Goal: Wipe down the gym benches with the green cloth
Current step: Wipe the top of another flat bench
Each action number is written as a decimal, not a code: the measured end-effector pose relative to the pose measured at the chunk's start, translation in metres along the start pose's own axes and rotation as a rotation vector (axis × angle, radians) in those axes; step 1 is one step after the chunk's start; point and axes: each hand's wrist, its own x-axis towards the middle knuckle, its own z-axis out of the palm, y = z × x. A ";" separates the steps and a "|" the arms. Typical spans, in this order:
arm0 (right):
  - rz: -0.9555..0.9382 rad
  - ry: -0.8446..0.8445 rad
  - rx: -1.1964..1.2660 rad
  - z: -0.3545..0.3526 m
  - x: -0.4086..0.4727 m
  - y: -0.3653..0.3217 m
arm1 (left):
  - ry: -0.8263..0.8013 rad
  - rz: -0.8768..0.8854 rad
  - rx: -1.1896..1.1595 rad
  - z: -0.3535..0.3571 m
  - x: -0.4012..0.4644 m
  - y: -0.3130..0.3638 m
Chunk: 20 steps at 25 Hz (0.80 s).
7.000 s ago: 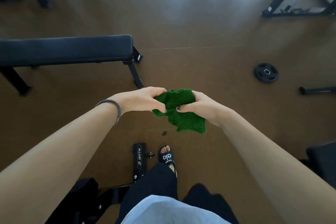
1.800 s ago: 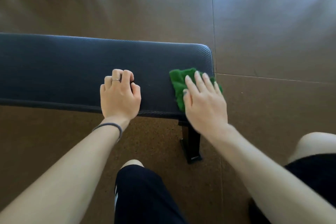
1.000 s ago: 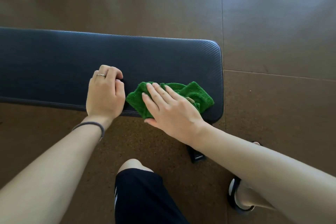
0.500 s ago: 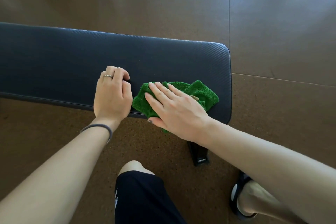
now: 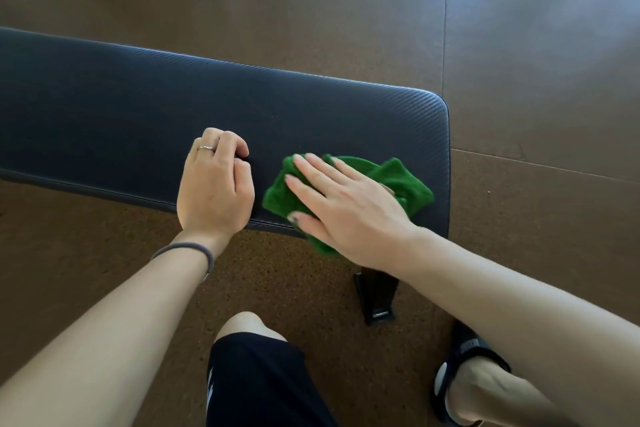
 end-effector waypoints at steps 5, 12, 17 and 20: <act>0.093 -0.006 0.061 -0.004 -0.014 -0.004 | 0.012 -0.001 -0.001 -0.001 0.000 0.002; 0.008 -0.101 0.099 -0.011 0.044 0.026 | 0.008 0.007 0.018 0.001 -0.001 -0.001; 0.332 -0.057 0.132 -0.008 0.092 0.017 | 0.007 0.002 0.041 0.000 0.000 -0.001; 0.163 -0.031 0.129 -0.005 0.032 -0.017 | 0.008 0.003 0.032 0.000 -0.002 -0.001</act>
